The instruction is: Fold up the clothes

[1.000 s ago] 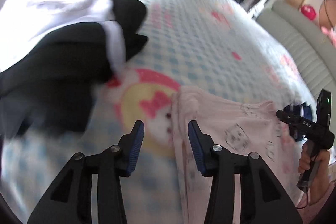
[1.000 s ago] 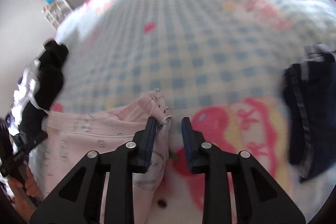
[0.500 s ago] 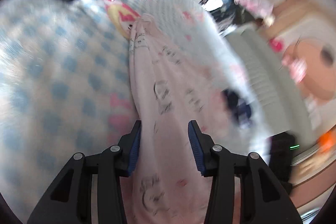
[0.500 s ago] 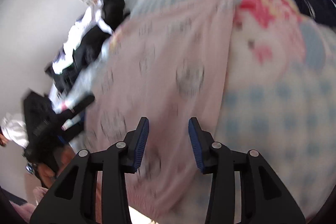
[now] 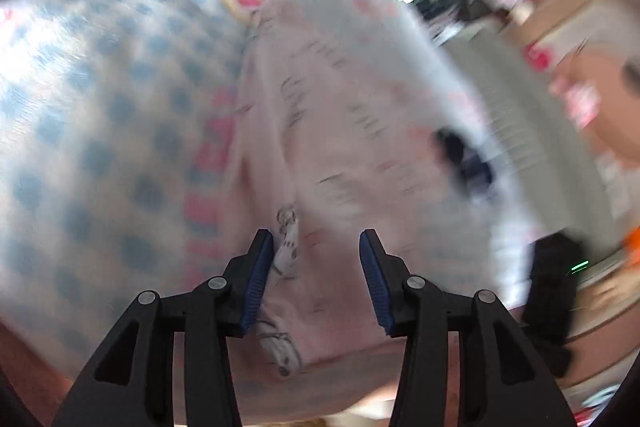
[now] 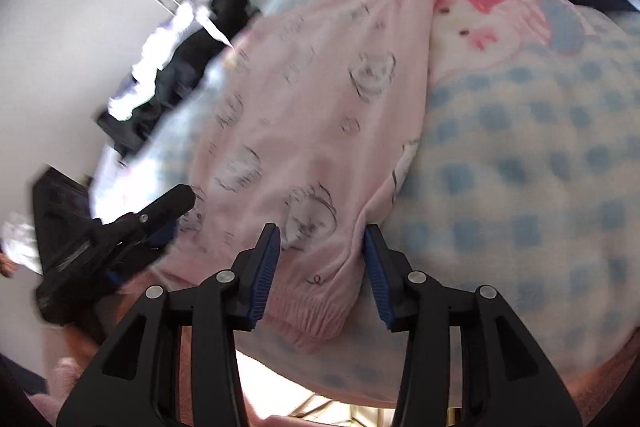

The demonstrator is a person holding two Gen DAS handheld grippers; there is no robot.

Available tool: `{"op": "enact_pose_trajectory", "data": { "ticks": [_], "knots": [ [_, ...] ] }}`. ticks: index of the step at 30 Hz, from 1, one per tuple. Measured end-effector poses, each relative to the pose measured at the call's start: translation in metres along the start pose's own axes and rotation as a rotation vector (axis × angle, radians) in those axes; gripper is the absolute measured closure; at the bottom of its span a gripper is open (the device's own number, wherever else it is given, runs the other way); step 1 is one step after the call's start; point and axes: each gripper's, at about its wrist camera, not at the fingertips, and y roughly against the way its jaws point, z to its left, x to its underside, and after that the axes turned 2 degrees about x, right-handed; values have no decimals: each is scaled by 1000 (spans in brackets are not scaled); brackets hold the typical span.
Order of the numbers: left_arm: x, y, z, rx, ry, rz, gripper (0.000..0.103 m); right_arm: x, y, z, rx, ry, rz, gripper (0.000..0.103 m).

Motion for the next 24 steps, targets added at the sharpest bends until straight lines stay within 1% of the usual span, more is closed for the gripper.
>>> {"op": "enact_pose_trajectory", "data": {
  "ticks": [1, 2, 3, 4, 5, 6, 7, 8, 10, 12, 14, 16, 18, 20, 22, 23, 24],
  "knots": [
    [2, -3, -1, -68, -35, 15, 62, 2, -3, -1, 28, 8, 18, 61],
    [3, -3, 0, -107, -54, 19, 65, 3, -4, -3, 40, 9, 29, 62],
    [2, 2, 2, -110, -49, 9, 65, 4, -1, -7, 49, 4, 35, 62],
    [1, 7, 5, -124, -42, -7, 62, 3, 5, -9, 62, -3, 31, 62],
    [3, 13, 8, -153, -39, -24, 61, 3, 10, -9, 86, -2, 19, 62],
    [4, 16, 11, -165, -34, -37, 61, 4, 16, -9, 109, 1, 5, 61],
    [3, 18, 14, -139, -22, -43, 60, 7, 20, -8, 126, 1, -8, 61],
    [1, 20, 18, -95, -4, -43, 60, 10, 23, -6, 130, -3, -18, 59],
    [0, 17, 21, 25, 27, -7, 55, 9, 25, -2, 86, -8, -23, 59],
    [2, 10, 25, 69, 50, 30, 54, 9, 25, 0, 30, -8, -18, 58],
    [4, 4, 29, 114, 72, 66, 53, 11, 16, 4, 3, 4, 14, 55],
    [5, 0, 35, 135, 104, 85, 54, 12, 7, 9, -1, 16, 42, 55],
    [5, 0, 43, 147, 138, 88, 54, 13, 9, 3, -8, -1, 46, 55],
    [7, 9, 49, 124, 142, 65, 54, 11, 13, -4, -14, -34, 41, 55],
    [9, 20, 55, 92, 135, 40, 54, 9, 18, -11, 24, -53, 11, 55],
    [11, 24, 59, 97, 139, 32, 54, 9, 22, -14, 29, -60, 3, 55],
    [12, 26, 61, 132, 151, 29, 54, 9, 24, -18, 23, -70, -1, 55]
  ]
}}
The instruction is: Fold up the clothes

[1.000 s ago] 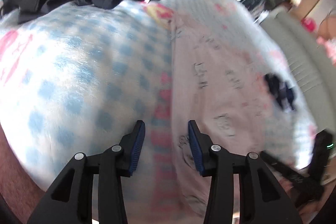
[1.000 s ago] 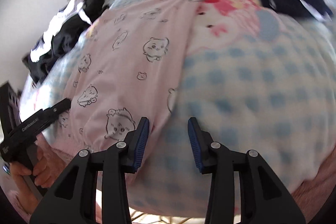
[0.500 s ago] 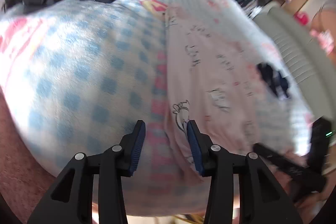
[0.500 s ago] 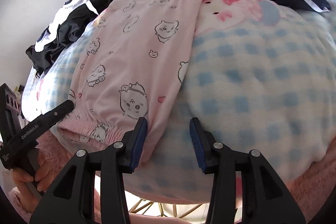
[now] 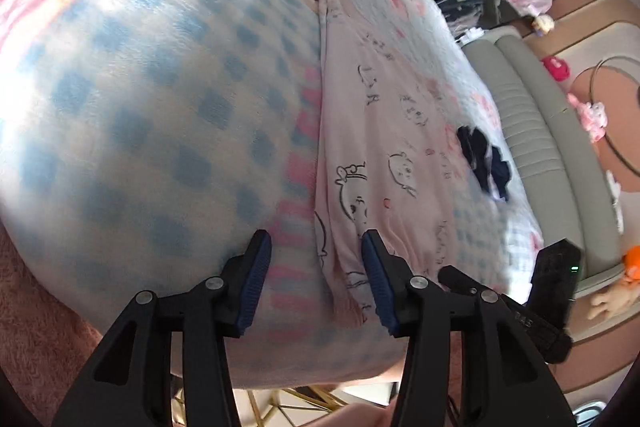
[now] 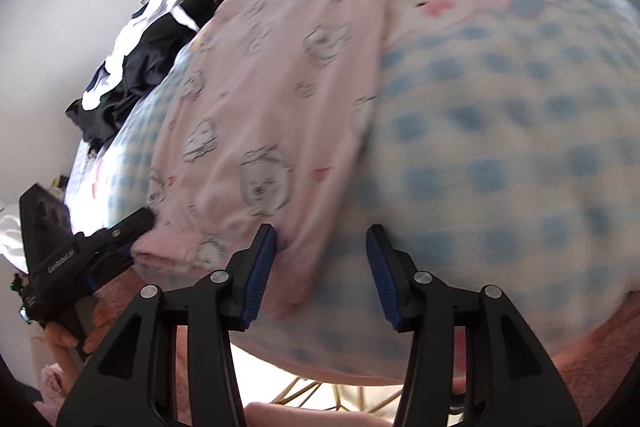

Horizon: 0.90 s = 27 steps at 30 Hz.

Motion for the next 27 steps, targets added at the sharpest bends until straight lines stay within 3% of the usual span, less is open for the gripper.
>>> {"op": "enact_pose_trajectory", "data": {
  "ticks": [3, 5, 6, 7, 8, 9, 10, 12, 13, 18, 22, 25, 27],
  "knots": [
    [-2, -12, -2, 113, 14, 29, 52, -1, -1, 1, -62, -14, -2, 48],
    [-2, -27, -5, 155, 16, 67, 48, -2, -17, 9, -194, -9, 56, 41],
    [-1, -34, -8, 151, 8, 78, 48, -2, -26, 11, -236, -15, 79, 34],
    [-1, -39, -12, 123, -10, 77, 51, -1, -35, 11, -253, -25, 92, 34],
    [0, -45, -16, 95, -27, 76, 57, 0, -43, 12, -270, -35, 106, 41],
    [1, -47, -22, 68, -51, 69, 79, 2, -46, 12, -270, -41, 109, 50],
    [3, -44, -28, 51, -80, 56, 81, 3, -43, 12, -265, -41, 103, 55],
    [7, -35, -38, 42, -132, 33, 83, 2, -29, 12, -267, -31, 67, 81],
    [8, -31, -42, 42, -152, 26, 83, 1, -23, 13, -260, -25, 47, 84],
    [11, -17, -58, 52, -212, 33, 84, 5, -9, 27, -194, 32, 29, 87],
    [19, -13, -57, 62, -186, 63, 85, 9, 10, 33, -165, 86, 11, 87],
    [19, -14, -40, -2, -131, 92, 81, 17, 8, 21, -141, 54, 38, 82],
    [10, -13, -32, 14, -94, 81, 79, 21, 0, 4, -133, -16, 77, 73]
  ]
}}
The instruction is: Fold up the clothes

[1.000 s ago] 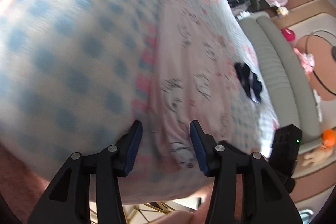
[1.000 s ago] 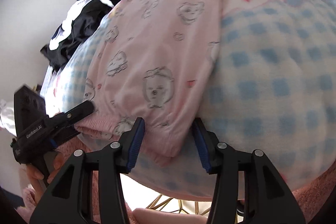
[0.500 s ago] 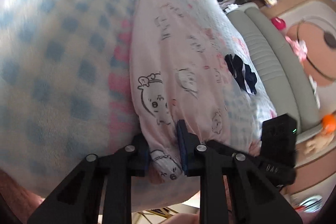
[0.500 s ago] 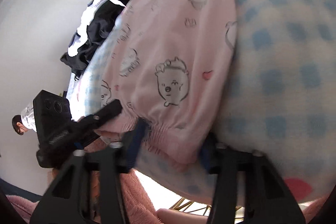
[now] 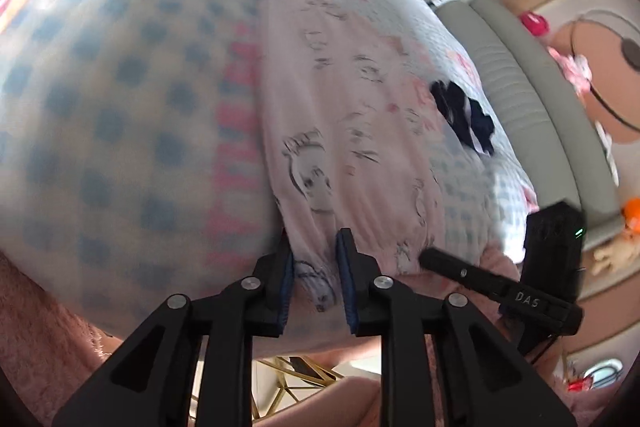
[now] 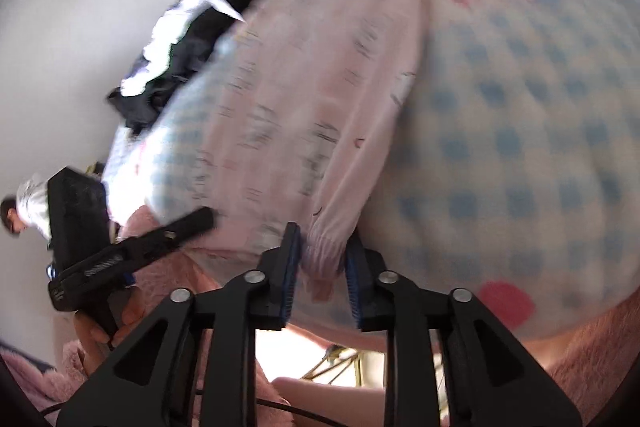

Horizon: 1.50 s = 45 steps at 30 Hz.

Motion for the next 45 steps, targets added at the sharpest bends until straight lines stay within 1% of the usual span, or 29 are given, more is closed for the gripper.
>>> {"op": "enact_pose_trajectory", "data": {
  "ticks": [2, 4, 6, 7, 9, 11, 12, 13, 15, 18, 20, 21, 22, 23, 24, 25, 27, 28, 30, 31, 33, 35, 36, 37, 40, 42, 43, 44, 45],
  "knots": [
    [-9, 2, 6, 15, 25, -17, 76, -2, 5, -14, -41, -63, -21, 72],
    [-22, 1, 3, 2, -5, -36, 62, -12, 13, -17, -18, -67, -71, 69],
    [-35, -9, 2, 2, -23, -11, 61, -24, 18, -18, 10, -60, -103, 58],
    [-39, -18, 4, 11, -19, 18, 56, -32, 14, -19, 13, -55, -95, 58],
    [-43, -34, 6, 14, -18, 64, 54, -43, 0, -20, -4, -56, -62, 58],
    [-42, -37, 4, -7, -42, 54, 58, -49, -15, -22, -47, -62, -29, 62],
    [-41, -36, 2, -19, -55, 40, 77, -49, -19, -20, -54, -58, -30, 81],
    [-39, -31, -1, -32, -68, 16, 89, -47, -21, -17, -54, -46, -38, 89],
    [-36, -21, -7, -57, -95, -33, 92, -42, -14, -10, -24, -6, -79, 95],
    [-31, -8, -14, -107, -126, -98, 93, -37, 4, -5, 50, 37, -132, 98],
    [-27, -8, -7, -195, -114, -94, 93, -36, 6, -6, 107, 38, -137, 98],
    [-26, -9, 0, -227, -94, -82, 88, -35, 4, -11, 137, 30, -127, 98],
    [-25, -7, 9, -216, -56, -77, 87, -33, -1, -19, 159, 9, -106, 97],
    [-25, -3, 14, -174, -15, -86, 86, -32, -5, -27, 148, -21, -85, 97],
    [-26, 4, 16, -140, 6, -103, 84, -32, -3, -31, 119, -45, -85, 94],
    [-28, 9, 10, -119, -16, -124, 83, -32, 2, -33, 92, -62, -99, 90],
    [-29, 17, -8, -88, -107, -156, 78, -35, 17, -26, 81, -36, -153, 78],
    [-30, 17, -17, -69, -147, -158, 71, -37, 23, -21, 81, -8, -180, 75],
    [-30, 7, -32, -24, -210, -130, 67, -38, 27, -11, 82, 36, -203, 72],
    [-30, -1, -37, -24, -233, -108, 67, -37, 19, -9, 85, 44, -173, 72],
    [-28, -25, -41, -100, -254, -37, 67, -35, 3, -4, 90, 60, -113, 73],
    [-25, -35, -31, -192, -229, 16, 68, -30, -3, -8, 124, 51, -75, 83],
    [-23, -31, -24, -196, -206, 14, 70, -27, -5, -11, 144, 43, -58, 87],
    [-22, -20, -17, -165, -175, -10, 70, -26, -2, -14, 153, 35, -58, 87],
    [-25, 3, -3, -136, -98, -61, 63, -26, 22, -21, 203, 38, -130, 71],
    [-25, 7, -1, -81, -86, -65, 60, -26, 25, -19, 130, 37, -149, 62],
    [-24, 5, -1, -61, -79, -55, 58, -27, 20, -17, 81, 36, -135, 62],
    [-23, 2, -2, -63, -75, -42, 57, -27, 12, -15, 45, 36, -110, 62],
    [-21, -3, -3, -88, -74, -24, 57, -26, 4, -13, 51, 40, -82, 62]
  ]
}}
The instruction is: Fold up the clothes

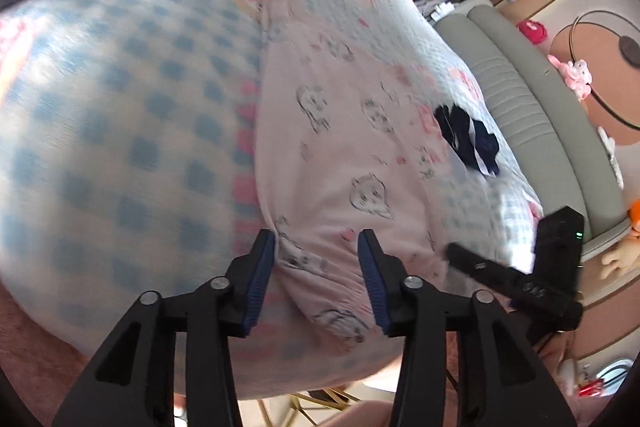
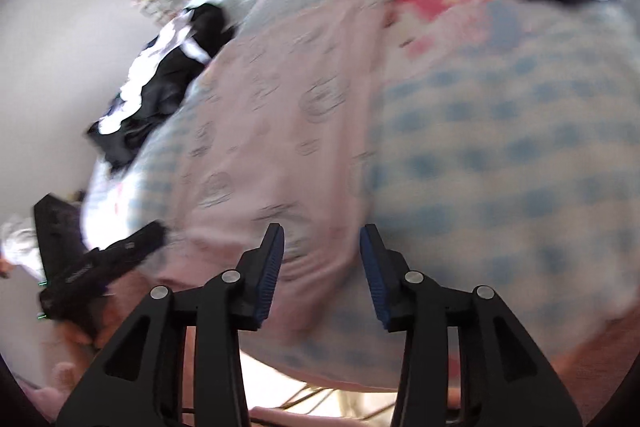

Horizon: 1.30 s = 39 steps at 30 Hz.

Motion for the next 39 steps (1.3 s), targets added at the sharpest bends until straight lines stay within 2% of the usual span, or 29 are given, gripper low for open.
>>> {"op": "enact_pose_trajectory", "data": {
  "ticks": [3, 5, 6, 8, 10, 12, 14, 16, 19, 22, 24, 26, 29, 30, 33, 34, 36, 38, 39],
  "knots": [
    [6, -1, 4, -70, -11, 23, 57, 10, -15, 3, 67, 36, 66, 62],
    [10, 3, 5, -43, 1, 19, 53, 14, -12, 1, 45, 42, 76, 60],
    [14, 3, 3, -19, 2, 23, 48, 16, -11, 3, 28, 69, 87, 57],
    [23, -4, -2, 28, -18, 46, 49, 20, -11, 10, 18, 147, 100, 55],
    [25, -7, -10, 12, -61, 56, 76, 23, -13, 10, -6, 113, 89, 77],
    [24, 3, -17, 34, -90, 33, 82, 25, -11, 8, -40, 57, 80, 90],
    [25, 17, -24, 65, -110, 20, 82, 28, 3, 19, 16, 131, 56, 91],
    [28, 26, -30, 68, -126, 19, 82, 34, 19, 33, 63, 201, 28, 92],
    [33, 23, -33, 32, -148, 70, 81, 43, 34, 40, 85, 255, 16, 92],
    [36, 22, -18, 21, -100, 127, 74, 46, 20, 22, 65, 162, 84, 84],
    [29, 32, -6, 42, -59, 85, 67, 42, 22, 11, 45, 110, 88, 77],
    [16, 38, 1, 60, -39, 30, 64, 33, 34, 7, 20, 94, 43, 74],
    [-11, 36, 7, -5, -71, -8, 63, 9, 39, 1, 18, 89, 10, 71],
    [-20, 32, 4, -27, -93, -9, 66, 0, 36, 0, 47, 96, 8, 72],
    [-40, 19, -15, -47, -191, -17, 66, -27, 20, 1, 243, 145, 18, 72],
    [-45, 14, -22, -63, -227, -21, 66, -33, 17, 2, 279, 166, 11, 72],
    [-50, -3, -29, -137, -274, -11, 63, -40, 8, 4, 257, 184, 10, 72],
    [-55, -26, -23, -268, -263, 45, 63, -41, -7, 0, 241, 168, 42, 72],
    [-57, -32, -18, -308, -248, 63, 61, -40, -15, -3, 252, 164, 54, 74]
  ]
}}
